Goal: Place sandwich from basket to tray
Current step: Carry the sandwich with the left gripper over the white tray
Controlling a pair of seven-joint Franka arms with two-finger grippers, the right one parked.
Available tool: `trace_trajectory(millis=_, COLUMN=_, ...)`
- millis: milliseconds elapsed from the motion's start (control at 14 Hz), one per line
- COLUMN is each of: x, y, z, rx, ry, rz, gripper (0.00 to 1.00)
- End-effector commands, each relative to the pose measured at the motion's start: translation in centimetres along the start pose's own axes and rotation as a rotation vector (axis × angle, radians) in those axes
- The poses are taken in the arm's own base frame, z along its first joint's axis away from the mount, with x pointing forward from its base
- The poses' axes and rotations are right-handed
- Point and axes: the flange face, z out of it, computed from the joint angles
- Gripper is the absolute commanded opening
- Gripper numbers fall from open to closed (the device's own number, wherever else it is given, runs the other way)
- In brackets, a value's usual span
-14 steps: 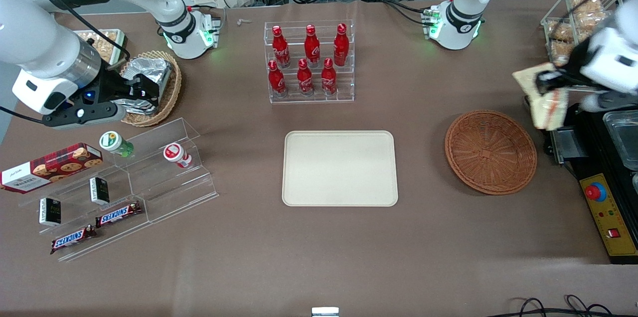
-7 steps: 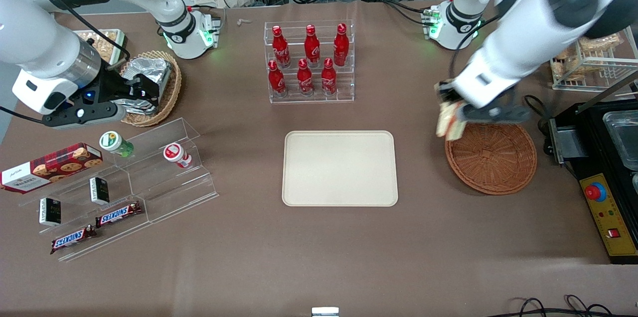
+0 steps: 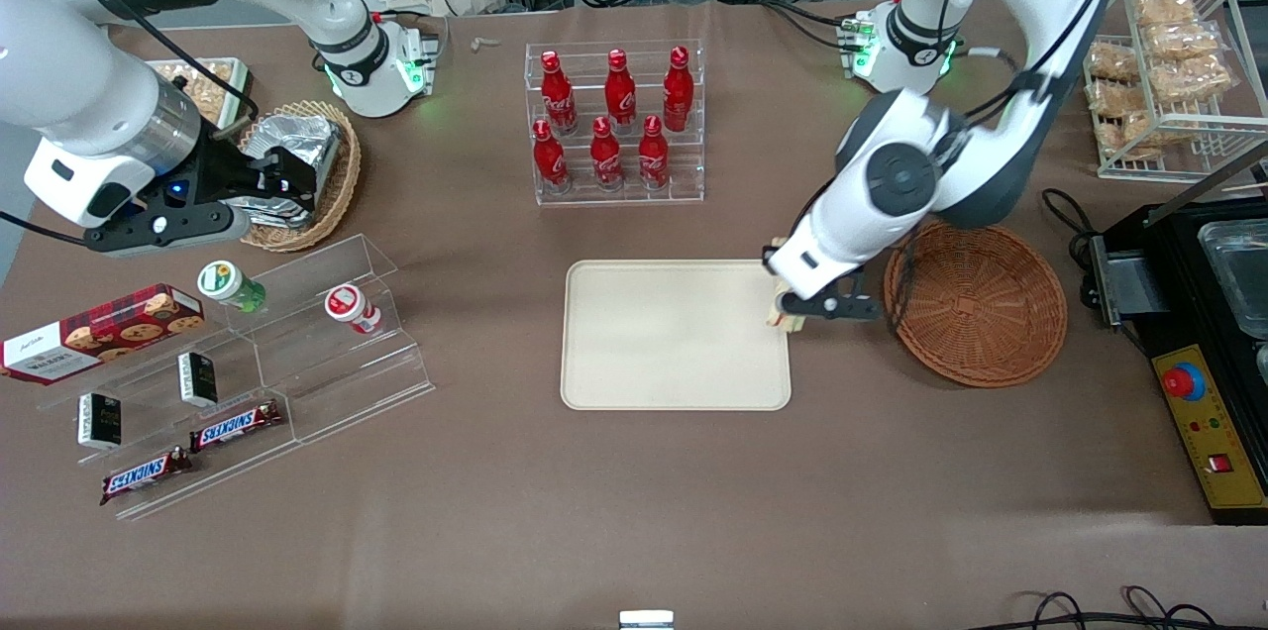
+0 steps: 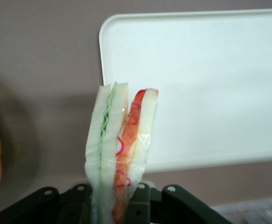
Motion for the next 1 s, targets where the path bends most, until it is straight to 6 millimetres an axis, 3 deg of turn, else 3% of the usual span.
trace_trajectory(millis=0, x=1.6, y=1.7, z=6.3, rx=0.049, ry=0.057, rz=-0.050, gripper=0.00)
trace_trajectory(millis=214, x=3.0, y=1.8, z=10.0, rx=0.086, ry=0.086, rz=-0.073, gripper=0.00)
trace_trajectory(millis=714, x=3.4, y=4.1, z=9.8, rx=0.060, ry=0.098, rz=-0.061, gripper=0.03)
trace_trajectory(millis=857, x=3.3, y=4.2, z=10.3, rx=0.066, ry=0.096, rz=-0.070, gripper=0.72)
trace_trajectory(millis=929, x=3.4, y=4.2, z=10.3, rx=0.066, ry=0.099, rz=-0.069, gripper=1.00)
